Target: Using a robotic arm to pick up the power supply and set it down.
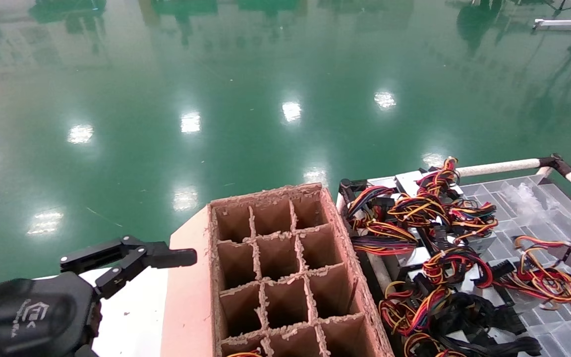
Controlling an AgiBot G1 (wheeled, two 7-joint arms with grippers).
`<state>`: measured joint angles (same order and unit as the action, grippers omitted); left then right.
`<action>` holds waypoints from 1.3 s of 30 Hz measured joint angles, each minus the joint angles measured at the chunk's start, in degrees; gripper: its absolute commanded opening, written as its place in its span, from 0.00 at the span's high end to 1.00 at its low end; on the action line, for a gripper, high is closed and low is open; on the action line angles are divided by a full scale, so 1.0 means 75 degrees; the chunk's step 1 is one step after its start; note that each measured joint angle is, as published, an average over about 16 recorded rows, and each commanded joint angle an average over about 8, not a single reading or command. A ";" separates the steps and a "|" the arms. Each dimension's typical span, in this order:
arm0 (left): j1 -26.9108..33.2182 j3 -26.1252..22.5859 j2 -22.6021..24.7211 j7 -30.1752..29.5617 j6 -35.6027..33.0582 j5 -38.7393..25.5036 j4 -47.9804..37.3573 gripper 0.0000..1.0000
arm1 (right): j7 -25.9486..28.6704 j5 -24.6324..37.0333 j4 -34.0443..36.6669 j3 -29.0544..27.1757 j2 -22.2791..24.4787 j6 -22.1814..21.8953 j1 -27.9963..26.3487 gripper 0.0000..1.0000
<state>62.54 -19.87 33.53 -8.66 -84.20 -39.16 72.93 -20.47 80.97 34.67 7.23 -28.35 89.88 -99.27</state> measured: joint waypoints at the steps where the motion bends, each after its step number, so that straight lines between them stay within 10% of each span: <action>1: 0.0000 0.0000 0.0000 0.0000 0.0000 0.0000 0.0000 0.00 | -0.0033 0.0123 0.0004 0.0068 0.0011 0.0003 -0.0152 0.00; 14: 0.0000 -0.0001 0.0000 0.0002 0.0001 0.0003 -0.0004 0.00 | -0.0098 0.0882 -0.0223 0.0636 0.0072 0.0064 -0.1313 0.00; 39: 0.0001 -0.0005 -0.0001 0.0004 0.0001 0.0005 -0.0007 0.00 | 0.1607 -0.1534 -0.5935 0.0873 -0.0312 -0.0181 0.1177 0.00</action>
<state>62.55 -19.91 33.53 -8.63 -84.19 -39.13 72.88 -8.41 69.46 -9.84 13.78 -30.69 88.53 -90.45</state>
